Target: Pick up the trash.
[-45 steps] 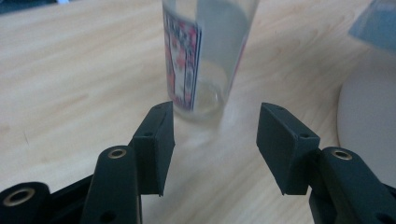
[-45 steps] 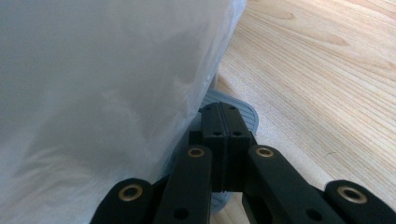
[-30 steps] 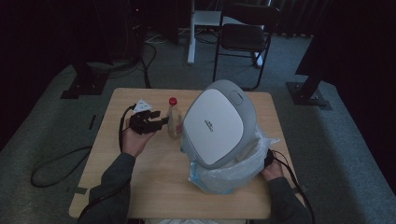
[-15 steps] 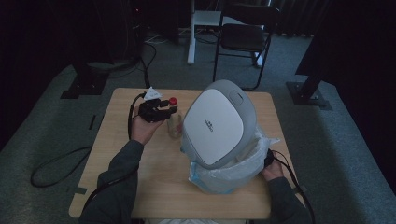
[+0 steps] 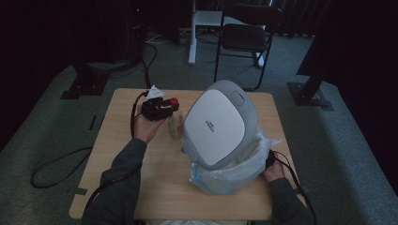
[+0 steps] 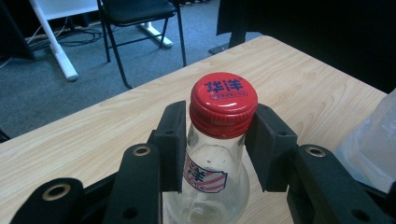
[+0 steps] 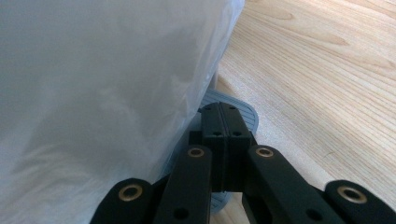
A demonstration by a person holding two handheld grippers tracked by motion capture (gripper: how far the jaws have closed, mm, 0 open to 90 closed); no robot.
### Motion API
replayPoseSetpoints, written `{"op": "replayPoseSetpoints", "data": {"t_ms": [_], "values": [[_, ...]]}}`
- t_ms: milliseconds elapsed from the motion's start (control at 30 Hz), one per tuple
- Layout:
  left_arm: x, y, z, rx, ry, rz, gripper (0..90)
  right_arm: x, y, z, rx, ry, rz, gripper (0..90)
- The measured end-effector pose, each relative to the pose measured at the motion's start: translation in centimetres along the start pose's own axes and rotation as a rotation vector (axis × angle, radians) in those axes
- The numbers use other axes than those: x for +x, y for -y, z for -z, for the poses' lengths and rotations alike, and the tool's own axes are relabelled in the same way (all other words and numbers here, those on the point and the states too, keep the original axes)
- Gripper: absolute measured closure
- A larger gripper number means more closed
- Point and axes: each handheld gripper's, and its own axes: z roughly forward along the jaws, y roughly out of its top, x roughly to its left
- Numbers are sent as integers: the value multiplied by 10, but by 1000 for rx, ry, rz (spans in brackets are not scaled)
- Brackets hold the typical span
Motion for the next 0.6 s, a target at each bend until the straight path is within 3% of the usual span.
{"op": "replayPoseSetpoints", "data": {"t_ms": [267,600], "values": [[6,1,-6,-30,35,39,575,-1,1,0,-6,-6,-4,900],[4,-2,-11,-43,41,40,589,-1,1,0,-7,-12,-7,900]]}}
